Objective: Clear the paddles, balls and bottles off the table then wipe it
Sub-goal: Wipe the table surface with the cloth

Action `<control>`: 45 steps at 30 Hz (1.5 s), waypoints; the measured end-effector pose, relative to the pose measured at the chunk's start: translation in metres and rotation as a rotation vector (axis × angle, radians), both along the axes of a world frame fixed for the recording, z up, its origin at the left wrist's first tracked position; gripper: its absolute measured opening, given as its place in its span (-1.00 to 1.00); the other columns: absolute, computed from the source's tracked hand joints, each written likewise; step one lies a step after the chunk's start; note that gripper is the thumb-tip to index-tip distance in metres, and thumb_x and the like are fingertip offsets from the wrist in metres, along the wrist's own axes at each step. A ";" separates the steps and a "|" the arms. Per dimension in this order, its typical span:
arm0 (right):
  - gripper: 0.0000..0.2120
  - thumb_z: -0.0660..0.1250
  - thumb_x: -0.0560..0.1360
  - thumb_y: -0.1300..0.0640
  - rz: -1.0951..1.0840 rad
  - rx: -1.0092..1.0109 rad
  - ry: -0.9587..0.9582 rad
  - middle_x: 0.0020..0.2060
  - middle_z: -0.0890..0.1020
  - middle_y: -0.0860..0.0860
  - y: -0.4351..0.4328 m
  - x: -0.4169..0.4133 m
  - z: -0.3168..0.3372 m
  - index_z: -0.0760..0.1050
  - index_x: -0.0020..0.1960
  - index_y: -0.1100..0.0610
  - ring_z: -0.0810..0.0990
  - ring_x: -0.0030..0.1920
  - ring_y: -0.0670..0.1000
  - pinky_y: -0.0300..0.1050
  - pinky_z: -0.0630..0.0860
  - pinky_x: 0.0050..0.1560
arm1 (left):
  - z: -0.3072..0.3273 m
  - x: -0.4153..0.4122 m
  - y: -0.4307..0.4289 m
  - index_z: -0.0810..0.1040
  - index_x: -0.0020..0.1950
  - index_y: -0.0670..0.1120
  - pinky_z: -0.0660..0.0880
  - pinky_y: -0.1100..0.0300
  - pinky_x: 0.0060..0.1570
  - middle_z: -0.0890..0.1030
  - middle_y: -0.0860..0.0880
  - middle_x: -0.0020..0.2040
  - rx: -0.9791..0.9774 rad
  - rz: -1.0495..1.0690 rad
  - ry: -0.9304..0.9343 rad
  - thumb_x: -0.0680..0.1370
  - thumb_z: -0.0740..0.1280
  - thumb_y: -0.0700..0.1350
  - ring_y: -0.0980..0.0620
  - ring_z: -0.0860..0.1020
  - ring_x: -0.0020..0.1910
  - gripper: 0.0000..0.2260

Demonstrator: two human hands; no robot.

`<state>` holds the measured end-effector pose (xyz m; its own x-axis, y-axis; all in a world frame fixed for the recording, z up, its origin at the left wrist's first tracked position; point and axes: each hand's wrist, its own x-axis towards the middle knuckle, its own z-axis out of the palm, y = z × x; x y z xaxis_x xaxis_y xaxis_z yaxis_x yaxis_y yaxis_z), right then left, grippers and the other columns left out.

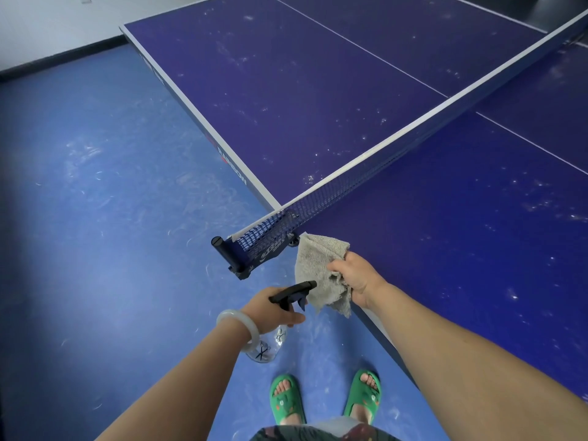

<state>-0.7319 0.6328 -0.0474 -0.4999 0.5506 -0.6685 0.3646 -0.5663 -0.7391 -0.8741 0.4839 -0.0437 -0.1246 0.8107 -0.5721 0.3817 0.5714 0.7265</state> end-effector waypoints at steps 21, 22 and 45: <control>-0.76 0.21 0.56 0.38 -0.064 0.018 -0.032 -0.05 0.69 0.19 0.031 0.029 0.005 0.58 0.07 0.15 0.67 -0.06 0.17 0.05 0.61 -0.06 | 0.011 0.000 0.071 0.57 0.11 0.03 0.44 0.35 -0.28 0.56 -0.05 -0.31 0.295 0.407 -0.037 0.51 0.47 -0.03 0.12 0.48 -0.37 -0.79; -0.77 0.22 0.56 0.38 -0.073 0.016 -0.028 -0.06 0.69 0.19 0.036 0.032 0.006 0.58 0.07 0.15 0.67 -0.06 0.18 0.07 0.60 -0.03 | 0.014 0.000 0.082 0.57 0.12 0.04 0.45 0.26 -0.23 0.54 -0.04 -0.30 0.310 0.406 -0.047 0.50 0.47 -0.02 0.08 0.47 -0.34 -0.78; -0.58 0.15 0.65 0.22 0.455 0.500 -0.053 0.24 0.56 -0.28 0.163 0.022 0.010 0.37 0.39 -0.19 0.43 -0.04 -0.25 -0.16 0.54 -0.03 | 0.000 0.014 0.171 0.60 0.00 0.02 0.45 0.38 -0.36 0.52 0.04 -0.29 0.463 0.838 -0.161 0.52 0.46 -0.10 0.15 0.46 -0.40 -0.90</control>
<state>-0.7103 0.7956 -0.0377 -0.7285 0.5424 -0.4184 0.5290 0.0573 -0.8467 -0.8599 0.6553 -0.0435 -0.7120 0.6440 -0.2799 -0.1429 0.2573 0.9557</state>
